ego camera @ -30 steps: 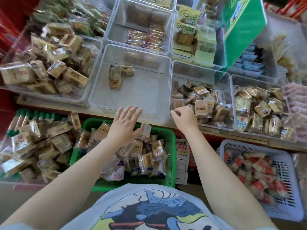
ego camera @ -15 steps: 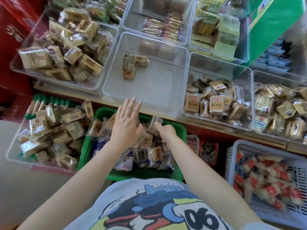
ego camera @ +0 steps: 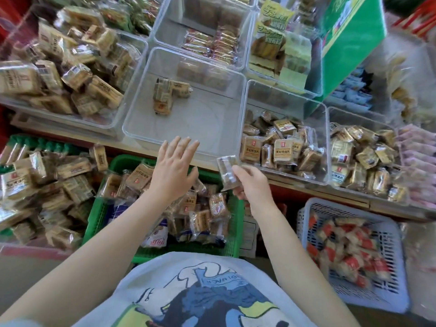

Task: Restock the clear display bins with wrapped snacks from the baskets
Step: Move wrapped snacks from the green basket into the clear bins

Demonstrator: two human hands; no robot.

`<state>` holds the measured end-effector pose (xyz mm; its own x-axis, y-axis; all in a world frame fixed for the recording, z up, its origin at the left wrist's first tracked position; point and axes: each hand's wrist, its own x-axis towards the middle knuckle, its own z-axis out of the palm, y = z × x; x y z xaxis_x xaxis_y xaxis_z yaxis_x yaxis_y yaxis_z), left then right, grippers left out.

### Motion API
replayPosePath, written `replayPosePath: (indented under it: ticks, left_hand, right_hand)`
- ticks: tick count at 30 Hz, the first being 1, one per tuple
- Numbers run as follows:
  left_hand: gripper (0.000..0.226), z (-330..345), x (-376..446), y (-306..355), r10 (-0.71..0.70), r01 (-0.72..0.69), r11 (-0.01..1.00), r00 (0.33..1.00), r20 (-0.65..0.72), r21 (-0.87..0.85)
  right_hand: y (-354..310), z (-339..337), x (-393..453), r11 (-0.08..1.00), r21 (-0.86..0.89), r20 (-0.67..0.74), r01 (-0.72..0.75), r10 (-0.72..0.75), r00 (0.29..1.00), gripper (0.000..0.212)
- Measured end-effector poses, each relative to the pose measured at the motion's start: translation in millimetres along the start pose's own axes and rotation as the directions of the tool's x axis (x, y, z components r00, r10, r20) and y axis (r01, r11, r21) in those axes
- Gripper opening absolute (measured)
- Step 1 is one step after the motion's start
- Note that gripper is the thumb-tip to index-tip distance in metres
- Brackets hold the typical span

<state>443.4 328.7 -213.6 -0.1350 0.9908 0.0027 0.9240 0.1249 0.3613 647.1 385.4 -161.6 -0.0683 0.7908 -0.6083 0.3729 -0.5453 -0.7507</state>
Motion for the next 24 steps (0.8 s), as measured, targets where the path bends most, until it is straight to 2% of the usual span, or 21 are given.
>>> replayPosePath:
  ticks: [2, 4, 5, 6, 8, 11, 12, 14, 16, 17, 18, 20, 21, 24]
  left_hand:
    - [0.066, 7, -2, 2, 0.025, -0.027, 0.999, 0.999, 0.035, 0.046]
    - [0.07, 13, -7, 0, 0.051, -0.058, 0.994, 0.996, 0.069, 0.096]
    - [0.072, 14, -8, -1, 0.06, -0.069, 0.992, 0.995, 0.083, 0.102]
    - [0.073, 14, -8, -3, 0.064, -0.074, 0.992, 0.993, 0.098, 0.101]
    - [0.072, 10, -4, -7, 0.065, -0.08, 0.99, 0.99, 0.122, 0.119]
    - [0.068, 3, -2, -11, 0.06, -0.079, 0.985, 0.99, 0.128, 0.154]
    - [0.065, 2, -1, -12, 0.064, -0.082, 0.985, 0.991, 0.116, 0.153]
    - [0.057, 0, 5, -12, 0.072, -0.084, 0.987, 0.993, 0.089, 0.134]
    - [0.054, 1, 17, -11, 0.042, -0.051, 0.993, 0.996, 0.084, 0.104]
    - [0.055, 3, 21, -11, 0.024, -0.032, 0.995, 0.996, 0.082, 0.099]
    - [0.057, 6, 24, -11, 0.014, -0.022, 0.994, 0.997, 0.078, 0.105]
    - [0.06, 14, 25, -10, 0.013, -0.021, 0.992, 0.998, 0.068, 0.128]
    - [0.059, 18, 25, -11, 0.016, -0.024, 0.99, 0.998, 0.061, 0.137]
    - [0.057, 24, 24, -13, 0.02, -0.029, 0.986, 0.998, 0.053, 0.165]
  right_hand:
    - [-16, -20, -1, 0.981, -0.001, -0.184, 0.195, -0.192, 0.964, 0.026]
    - [-29, -33, 10, 0.924, -0.175, -0.315, 0.339, -0.379, 0.87, 0.032]
    - [-34, -37, 19, 0.887, -0.291, -0.337, 0.358, -0.445, 0.83, 0.035]
    - [-37, -40, 31, 0.846, -0.408, -0.339, 0.342, -0.488, 0.804, 0.038]
    - [-37, -42, 56, 0.765, -0.585, -0.277, 0.269, -0.5, 0.82, 0.043]
    - [-31, -37, 73, 0.709, -0.655, -0.2, 0.261, -0.495, 0.845, 0.046]
    - [-27, -34, 71, 0.698, -0.662, -0.215, 0.275, -0.528, 0.822, 0.045]
    - [-19, -24, 56, 0.646, -0.682, -0.25, 0.343, -0.646, 0.721, 0.039]
    - [-5, -14, 36, 0.595, -0.665, -0.201, 0.451, -0.724, 0.66, 0.026]
    - [2, -8, 27, 0.594, -0.648, -0.151, 0.477, -0.714, 0.684, 0.021]
    - [11, -3, 22, 0.617, -0.635, -0.095, 0.465, -0.659, 0.746, 0.018]
    - [32, 7, 21, 0.664, -0.666, 0.021, 0.341, -0.439, 0.898, 0.019]
    - [44, 12, 24, 0.663, -0.705, 0.053, 0.252, -0.306, 0.951, 0.022]
    - [80, 24, 34, 0.597, -0.8, 0.054, 0.065, -0.036, 0.998, 0.045]
